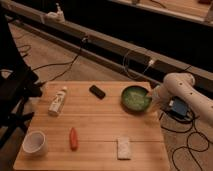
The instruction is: Drag the ceramic bowl in a circle
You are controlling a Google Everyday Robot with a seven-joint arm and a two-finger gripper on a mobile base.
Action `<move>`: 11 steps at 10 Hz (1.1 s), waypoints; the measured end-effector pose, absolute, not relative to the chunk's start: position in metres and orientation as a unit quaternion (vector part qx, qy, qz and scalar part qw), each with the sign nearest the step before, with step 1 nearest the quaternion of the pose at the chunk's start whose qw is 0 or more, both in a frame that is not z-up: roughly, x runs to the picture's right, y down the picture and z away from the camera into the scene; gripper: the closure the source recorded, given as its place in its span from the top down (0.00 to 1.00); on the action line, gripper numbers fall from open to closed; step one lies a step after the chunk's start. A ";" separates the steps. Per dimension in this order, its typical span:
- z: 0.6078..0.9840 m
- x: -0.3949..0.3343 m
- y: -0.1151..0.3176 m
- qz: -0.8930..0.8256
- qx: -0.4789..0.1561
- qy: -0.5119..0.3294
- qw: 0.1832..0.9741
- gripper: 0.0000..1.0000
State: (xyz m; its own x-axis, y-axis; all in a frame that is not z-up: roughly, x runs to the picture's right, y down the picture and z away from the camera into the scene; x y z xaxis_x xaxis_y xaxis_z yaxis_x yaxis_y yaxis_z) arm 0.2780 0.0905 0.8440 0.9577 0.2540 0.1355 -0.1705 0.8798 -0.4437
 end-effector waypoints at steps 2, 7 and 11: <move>0.845 0.277 0.091 0.111 -0.215 -0.094 0.966 0.65; 0.865 0.250 0.137 0.099 -0.272 -0.109 0.951 0.65; 0.885 0.232 0.149 0.098 -0.288 -0.119 0.945 0.47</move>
State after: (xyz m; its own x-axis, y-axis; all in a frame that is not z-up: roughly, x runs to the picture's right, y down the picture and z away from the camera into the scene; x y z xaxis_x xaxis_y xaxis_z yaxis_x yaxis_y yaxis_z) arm 0.2323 0.1487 0.8849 0.9526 0.2535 0.1682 -0.1165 0.8147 -0.5681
